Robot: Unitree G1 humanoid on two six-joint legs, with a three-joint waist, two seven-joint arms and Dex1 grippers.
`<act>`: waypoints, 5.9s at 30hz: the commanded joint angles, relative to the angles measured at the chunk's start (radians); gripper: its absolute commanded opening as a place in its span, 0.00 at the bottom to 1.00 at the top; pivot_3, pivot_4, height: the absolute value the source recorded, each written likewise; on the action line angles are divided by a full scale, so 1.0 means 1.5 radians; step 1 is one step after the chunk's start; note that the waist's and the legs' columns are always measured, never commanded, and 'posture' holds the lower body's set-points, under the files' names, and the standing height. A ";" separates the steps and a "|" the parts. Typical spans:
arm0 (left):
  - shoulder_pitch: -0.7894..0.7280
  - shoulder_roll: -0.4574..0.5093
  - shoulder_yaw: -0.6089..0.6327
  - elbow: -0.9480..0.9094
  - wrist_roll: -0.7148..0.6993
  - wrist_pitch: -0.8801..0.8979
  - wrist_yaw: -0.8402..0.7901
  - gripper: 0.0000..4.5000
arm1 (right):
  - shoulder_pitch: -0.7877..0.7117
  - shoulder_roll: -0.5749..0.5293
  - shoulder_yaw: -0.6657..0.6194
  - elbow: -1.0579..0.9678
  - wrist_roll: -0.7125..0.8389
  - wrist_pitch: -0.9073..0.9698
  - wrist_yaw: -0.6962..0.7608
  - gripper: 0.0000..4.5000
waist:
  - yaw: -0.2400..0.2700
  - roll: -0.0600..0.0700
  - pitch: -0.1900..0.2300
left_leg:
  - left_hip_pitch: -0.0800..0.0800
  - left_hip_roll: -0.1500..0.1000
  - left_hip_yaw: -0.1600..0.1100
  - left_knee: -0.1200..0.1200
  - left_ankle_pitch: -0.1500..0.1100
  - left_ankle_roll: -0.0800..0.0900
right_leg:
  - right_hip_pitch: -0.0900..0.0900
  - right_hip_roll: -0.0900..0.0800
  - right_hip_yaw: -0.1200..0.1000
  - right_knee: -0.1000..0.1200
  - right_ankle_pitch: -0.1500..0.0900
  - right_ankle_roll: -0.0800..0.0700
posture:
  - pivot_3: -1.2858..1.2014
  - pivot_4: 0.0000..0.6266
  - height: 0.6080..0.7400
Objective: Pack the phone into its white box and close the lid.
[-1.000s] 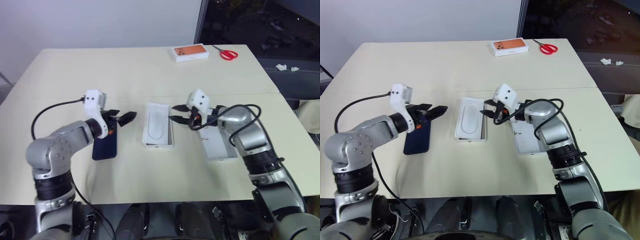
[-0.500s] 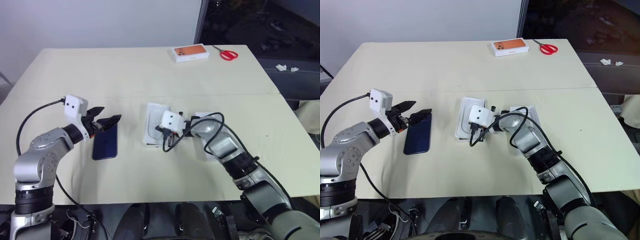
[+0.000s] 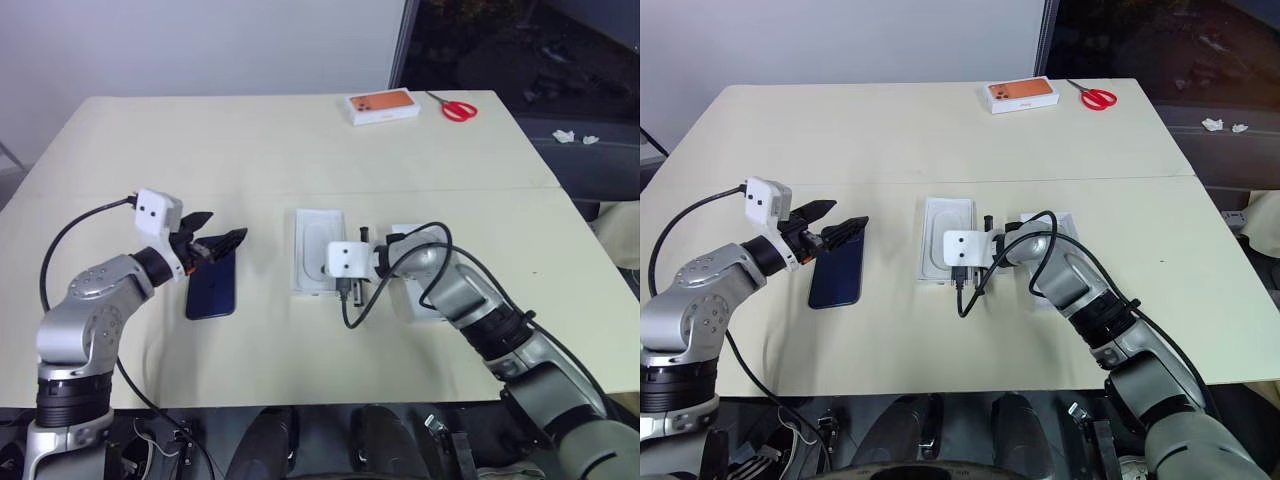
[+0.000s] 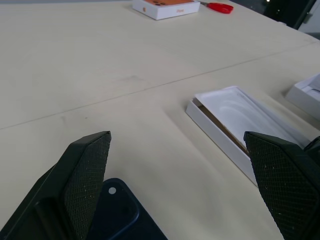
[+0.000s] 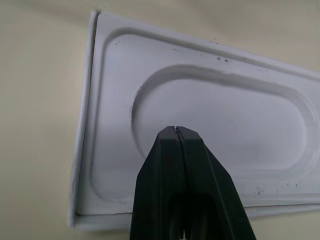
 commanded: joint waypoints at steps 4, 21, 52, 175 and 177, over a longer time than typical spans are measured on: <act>-0.009 0.003 0.003 -0.016 -0.003 -0.016 0.003 1.00 | -0.002 0.012 -0.001 -0.007 -0.010 -0.003 -0.001 0.01 | 0.000 0.000 0.000 | 0.000 0.000 0.000 0.000 0.000 0.000 | 0.000 0.000 0.000 0.000 0.000 0.000 | 0.52 0.24 1.00; -0.011 -0.003 -0.002 -0.015 -0.001 -0.022 0.005 1.00 | -0.050 0.097 -0.022 0.091 -0.016 -0.010 -0.085 0.01 | -0.001 0.000 0.000 | 0.000 0.000 0.000 0.000 0.002 -0.003 | 0.000 0.000 0.000 0.000 0.000 0.000 | 0.52 0.24 1.00; 0.035 0.197 0.154 0.272 -0.207 0.395 -0.101 1.00 | -0.149 0.302 0.023 0.207 0.014 0.041 -0.120 0.01 | -0.019 0.000 0.000 | 0.000 0.000 -0.001 -0.001 0.002 -0.003 | -0.004 0.000 0.000 0.001 0.000 0.000 | 0.52 0.24 1.00; -0.038 -0.061 0.252 0.261 -0.426 0.510 0.014 0.00 | -0.003 0.023 -0.004 -0.060 0.148 0.166 0.106 0.63 | -0.002 0.001 -0.006 | 0.001 0.000 -0.001 -0.009 0.002 -0.004 | -0.002 -0.001 0.000 -0.003 0.000 0.000 | 0.52 0.24 1.00; -0.036 -0.059 0.252 0.261 -0.430 0.510 0.018 0.00 | -0.006 0.023 -0.001 -0.054 0.143 0.157 0.106 0.63 | -0.002 0.001 -0.006 | 0.001 0.000 -0.001 -0.009 0.002 -0.004 | -0.002 -0.001 -0.001 -0.003 0.000 0.000 | 0.52 0.24 1.00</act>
